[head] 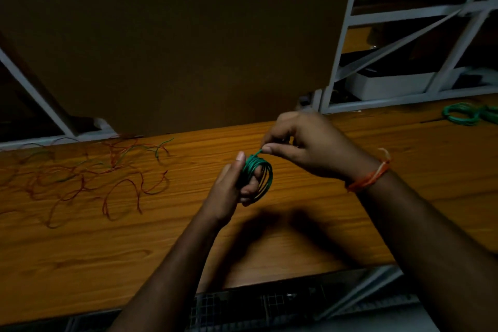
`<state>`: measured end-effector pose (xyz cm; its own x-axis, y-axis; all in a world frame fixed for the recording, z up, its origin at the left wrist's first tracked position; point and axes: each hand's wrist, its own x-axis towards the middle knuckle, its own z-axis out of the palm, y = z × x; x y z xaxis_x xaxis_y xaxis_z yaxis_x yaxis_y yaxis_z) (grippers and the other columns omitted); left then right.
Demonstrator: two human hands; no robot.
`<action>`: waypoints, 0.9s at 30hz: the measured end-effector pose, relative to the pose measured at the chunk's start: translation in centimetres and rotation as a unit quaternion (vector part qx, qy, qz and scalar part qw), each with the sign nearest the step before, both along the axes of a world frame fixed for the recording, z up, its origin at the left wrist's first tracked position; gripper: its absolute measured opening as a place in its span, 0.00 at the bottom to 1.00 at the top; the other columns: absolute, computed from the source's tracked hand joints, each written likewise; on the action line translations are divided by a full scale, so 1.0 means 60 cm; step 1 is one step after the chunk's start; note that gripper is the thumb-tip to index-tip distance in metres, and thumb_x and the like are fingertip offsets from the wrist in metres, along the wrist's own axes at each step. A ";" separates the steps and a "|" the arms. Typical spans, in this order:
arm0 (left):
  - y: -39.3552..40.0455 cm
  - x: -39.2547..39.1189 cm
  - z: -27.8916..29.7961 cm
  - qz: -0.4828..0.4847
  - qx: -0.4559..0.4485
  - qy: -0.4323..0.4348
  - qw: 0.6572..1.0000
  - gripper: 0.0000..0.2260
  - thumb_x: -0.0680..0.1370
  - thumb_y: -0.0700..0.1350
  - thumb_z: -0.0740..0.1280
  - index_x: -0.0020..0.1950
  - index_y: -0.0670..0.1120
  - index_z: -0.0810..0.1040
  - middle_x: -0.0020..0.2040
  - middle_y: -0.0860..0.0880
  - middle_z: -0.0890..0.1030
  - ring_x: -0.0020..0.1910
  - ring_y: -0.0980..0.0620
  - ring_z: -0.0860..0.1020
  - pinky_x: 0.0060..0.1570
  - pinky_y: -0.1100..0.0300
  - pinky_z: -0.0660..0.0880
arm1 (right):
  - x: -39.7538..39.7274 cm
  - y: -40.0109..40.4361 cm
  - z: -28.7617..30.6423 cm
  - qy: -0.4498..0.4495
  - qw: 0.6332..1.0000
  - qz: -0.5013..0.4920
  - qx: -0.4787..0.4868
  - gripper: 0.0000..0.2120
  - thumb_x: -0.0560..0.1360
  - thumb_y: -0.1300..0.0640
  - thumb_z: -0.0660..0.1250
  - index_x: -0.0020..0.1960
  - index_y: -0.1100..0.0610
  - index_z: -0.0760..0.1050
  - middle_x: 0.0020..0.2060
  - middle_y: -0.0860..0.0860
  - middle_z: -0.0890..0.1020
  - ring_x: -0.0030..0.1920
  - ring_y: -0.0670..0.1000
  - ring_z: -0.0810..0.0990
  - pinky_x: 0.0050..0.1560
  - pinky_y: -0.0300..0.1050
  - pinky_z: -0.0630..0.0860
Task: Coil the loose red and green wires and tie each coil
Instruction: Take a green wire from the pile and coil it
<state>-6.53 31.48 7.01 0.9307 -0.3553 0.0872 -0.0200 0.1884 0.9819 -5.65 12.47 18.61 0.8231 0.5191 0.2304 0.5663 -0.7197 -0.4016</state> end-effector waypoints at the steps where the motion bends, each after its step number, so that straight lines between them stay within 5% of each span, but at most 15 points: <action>1: -0.007 0.002 -0.001 -0.016 -0.010 0.011 1.000 0.24 0.82 0.62 0.52 0.45 0.44 0.75 0.27 0.50 0.62 0.24 0.54 0.58 0.27 0.61 0.58 | -0.001 -0.010 -0.011 0.005 0.999 -0.023 0.026 0.05 0.79 0.50 0.69 0.52 0.47 0.83 0.43 0.40 0.76 0.45 0.40 0.75 0.41 0.37 0.68; 12: -0.187 0.010 0.006 -0.144 -0.116 0.096 0.978 0.14 0.83 0.52 0.57 0.43 0.46 0.73 0.26 0.53 0.61 0.22 0.57 0.57 0.25 0.65 0.58 | -0.035 -0.202 -0.119 0.028 0.972 -0.160 0.169 0.06 0.78 0.56 0.71 0.54 0.50 0.85 0.41 0.41 0.79 0.42 0.38 0.78 0.42 0.36 0.72; 18: -0.365 0.014 -0.010 -0.108 -0.075 0.102 0.986 0.14 0.80 0.51 0.58 0.37 0.47 0.69 0.26 0.52 0.59 0.24 0.56 0.55 0.27 0.62 0.52 | -0.042 -0.366 -0.127 0.026 0.957 -0.161 0.239 0.06 0.79 0.61 0.70 0.53 0.53 0.84 0.44 0.45 0.84 0.43 0.43 0.83 0.44 0.43 0.82; 24: -0.505 0.012 -0.017 -0.086 -0.135 0.171 0.972 0.14 0.75 0.51 0.60 0.31 0.49 0.70 0.22 0.54 0.59 0.20 0.57 0.54 0.26 0.62 0.48 | -0.040 -0.492 -0.156 0.081 0.914 -0.155 0.366 0.05 0.78 0.65 0.71 0.49 0.56 0.80 0.37 0.49 0.82 0.35 0.43 0.82 0.37 0.39 0.78; 27: -0.545 0.015 -0.022 -0.084 -0.161 0.179 0.967 0.15 0.77 0.52 0.60 0.31 0.49 0.71 0.22 0.54 0.59 0.19 0.58 0.56 0.23 0.66 0.52 | -0.040 -0.529 -0.174 0.080 0.903 -0.175 0.385 0.05 0.76 0.62 0.73 0.45 0.54 0.81 0.36 0.49 0.82 0.35 0.48 0.81 0.36 0.46 0.79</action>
<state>-5.63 -1.23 5.70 0.8527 -0.5129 -0.0992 0.3686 0.4561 0.8100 -8.03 -19.24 8.19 0.9604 -0.0433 0.2752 0.2481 -0.3161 -0.9157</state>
